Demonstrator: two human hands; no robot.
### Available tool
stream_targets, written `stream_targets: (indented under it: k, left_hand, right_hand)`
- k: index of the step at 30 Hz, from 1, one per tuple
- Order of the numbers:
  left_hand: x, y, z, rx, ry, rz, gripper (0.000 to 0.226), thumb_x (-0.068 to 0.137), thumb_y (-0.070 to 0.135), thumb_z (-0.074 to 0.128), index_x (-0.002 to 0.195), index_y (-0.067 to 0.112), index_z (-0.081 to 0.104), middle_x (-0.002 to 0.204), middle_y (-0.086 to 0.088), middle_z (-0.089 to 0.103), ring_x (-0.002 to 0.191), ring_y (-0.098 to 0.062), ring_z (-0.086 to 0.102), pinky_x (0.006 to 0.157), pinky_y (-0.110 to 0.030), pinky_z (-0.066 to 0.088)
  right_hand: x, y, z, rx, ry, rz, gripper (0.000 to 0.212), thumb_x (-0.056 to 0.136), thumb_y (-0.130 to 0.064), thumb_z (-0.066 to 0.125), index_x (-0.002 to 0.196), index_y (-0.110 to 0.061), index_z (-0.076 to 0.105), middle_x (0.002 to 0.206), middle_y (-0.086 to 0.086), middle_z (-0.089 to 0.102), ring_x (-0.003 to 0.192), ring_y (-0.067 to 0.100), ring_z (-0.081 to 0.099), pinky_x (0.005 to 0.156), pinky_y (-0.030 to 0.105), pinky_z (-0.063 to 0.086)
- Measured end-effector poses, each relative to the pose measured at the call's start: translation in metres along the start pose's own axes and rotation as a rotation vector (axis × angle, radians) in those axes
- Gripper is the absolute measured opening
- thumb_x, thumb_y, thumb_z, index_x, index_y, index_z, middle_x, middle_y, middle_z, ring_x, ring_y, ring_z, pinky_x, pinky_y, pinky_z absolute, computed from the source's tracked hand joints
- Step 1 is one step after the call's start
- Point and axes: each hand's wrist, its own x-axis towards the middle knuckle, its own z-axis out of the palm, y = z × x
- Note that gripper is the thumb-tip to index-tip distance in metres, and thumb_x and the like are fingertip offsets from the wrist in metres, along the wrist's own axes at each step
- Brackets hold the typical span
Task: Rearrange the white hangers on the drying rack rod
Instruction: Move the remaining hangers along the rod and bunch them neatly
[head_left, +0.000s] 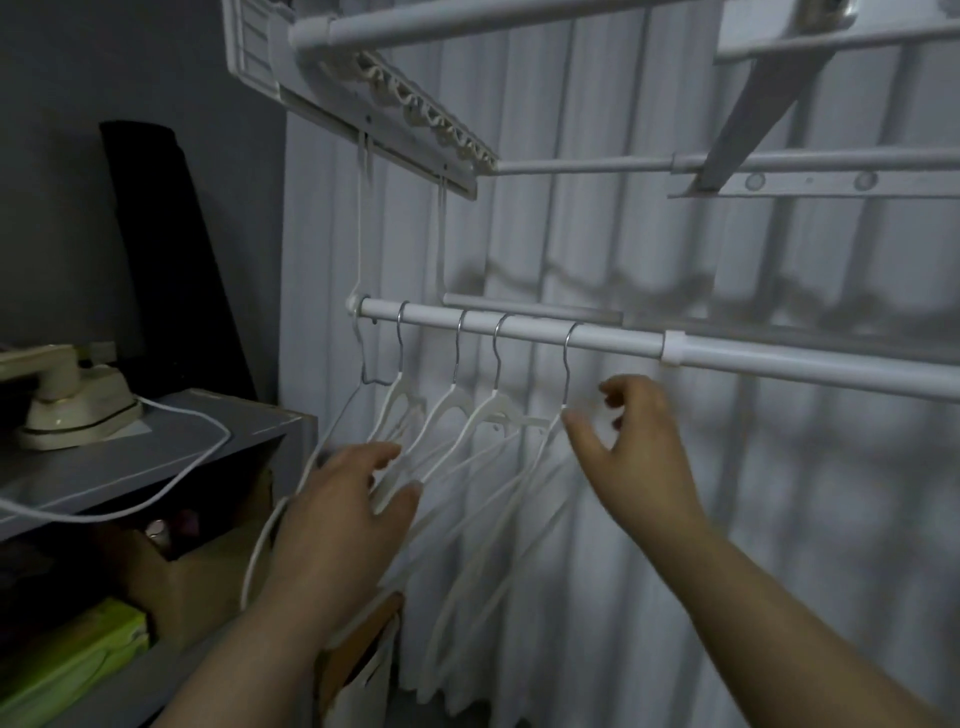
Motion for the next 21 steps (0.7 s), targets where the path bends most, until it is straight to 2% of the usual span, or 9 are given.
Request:
stream_targets:
  k: [3,5,7,9,11,12,15,18,21]
  left_hand:
    - [-0.001,-0.017,0.004,0.003,-0.120,-0.048,0.033,0.085,0.023,0.058,0.118,0.021,0.057,0.111,0.000,0.062,0.087,-0.012,0.056,0.075,-0.020,0.038]
    - [-0.001,-0.025,0.009,-0.090,-0.144,-0.059,0.031,0.085,0.017,0.059,0.116,0.020,0.057,0.100,0.003,0.061,0.073,-0.004,0.053,0.067,-0.019,0.039]
    - [-0.001,-0.029,0.014,-0.270,-0.166,-0.126,0.028,0.084,0.012,0.060,0.108,0.027,0.056,0.092,0.006,0.059,0.068,0.001,0.051,0.056,-0.013,0.040]
    - [-0.002,-0.031,0.018,-0.415,-0.225,-0.190,0.029,0.085,0.012,0.059,0.091,0.040,0.053,0.081,0.011,0.059,0.063,0.001,0.058,0.048,-0.006,0.042]
    - [-0.005,-0.032,0.023,-0.543,-0.303,-0.268,0.032,0.086,0.014,0.058,0.080,0.045,0.051,0.071,0.014,0.062,0.060,0.003,0.061,0.050,-0.007,0.044]
    - [-0.007,-0.032,0.026,-0.597,-0.326,-0.311,0.032,0.086,0.015,0.058,0.080,0.045,0.052,0.069,0.012,0.063,0.062,0.000,0.062,0.054,-0.014,0.046]
    - [-0.010,-0.033,0.029,-0.722,-0.347,-0.373,0.029,0.085,0.012,0.058,0.091,0.040,0.055,0.077,0.000,0.064,0.064,-0.013,0.061,0.054,-0.020,0.046]
    - [-0.008,-0.036,0.026,-0.800,-0.338,-0.366,0.034,0.084,0.006,0.060,0.093,0.038,0.051,0.074,-0.005,0.059,0.044,-0.007,0.055,0.042,-0.016,0.042]
    - [-0.010,-0.038,0.025,-0.852,-0.383,-0.358,0.035,0.083,0.002,0.060,0.100,0.031,0.051,0.075,-0.005,0.057,0.038,-0.002,0.056,0.040,-0.014,0.045]
  right_hand:
    - [-0.014,-0.008,0.025,0.134,-0.096,0.197,0.059,0.079,-0.035,0.064,0.126,-0.009,0.040,0.128,0.006,0.042,0.114,0.022,0.047,0.089,0.030,0.038]
    - [-0.018,-0.014,0.037,0.175,-0.146,0.295,0.074,0.077,-0.038,0.065,0.136,-0.014,0.028,0.138,0.003,0.032,0.122,0.020,0.042,0.095,0.033,0.038]
    - [-0.022,-0.019,0.048,0.210,-0.223,0.370,0.082,0.076,-0.033,0.068,0.141,-0.016,0.020,0.141,0.004,0.028,0.125,0.021,0.040,0.096,0.033,0.036]
    - [-0.026,-0.023,0.058,0.276,-0.305,0.444,0.085,0.074,-0.022,0.070,0.141,-0.018,0.018,0.137,0.006,0.031,0.121,0.022,0.042,0.096,0.032,0.038]
    - [-0.030,-0.026,0.065,0.334,-0.327,0.495,0.081,0.075,-0.012,0.067,0.140,-0.018,0.019,0.122,0.004,0.045,0.104,0.022,0.054,0.087,0.031,0.047]
    - [-0.032,-0.026,0.066,0.351,-0.325,0.520,0.077,0.078,-0.008,0.063,0.140,-0.018,0.018,0.109,0.000,0.050,0.088,0.020,0.058,0.074,0.030,0.050]
    - [-0.039,-0.026,0.065,0.352,-0.295,0.600,0.062,0.086,-0.005,0.048,0.139,-0.023,0.020,0.083,-0.005,0.049,0.055,0.018,0.055,0.042,0.025,0.042]
    - [-0.044,-0.023,0.054,0.298,-0.202,0.597,0.045,0.091,-0.006,0.042,0.134,-0.016,0.033,0.075,-0.006,0.048,0.035,0.014,0.052,0.032,0.018,0.036]
    - [-0.044,-0.018,0.040,0.281,-0.172,0.604,0.042,0.091,-0.003,0.042,0.132,-0.012,0.039,0.081,-0.003,0.051,0.022,0.005,0.045,0.025,0.010,0.026]
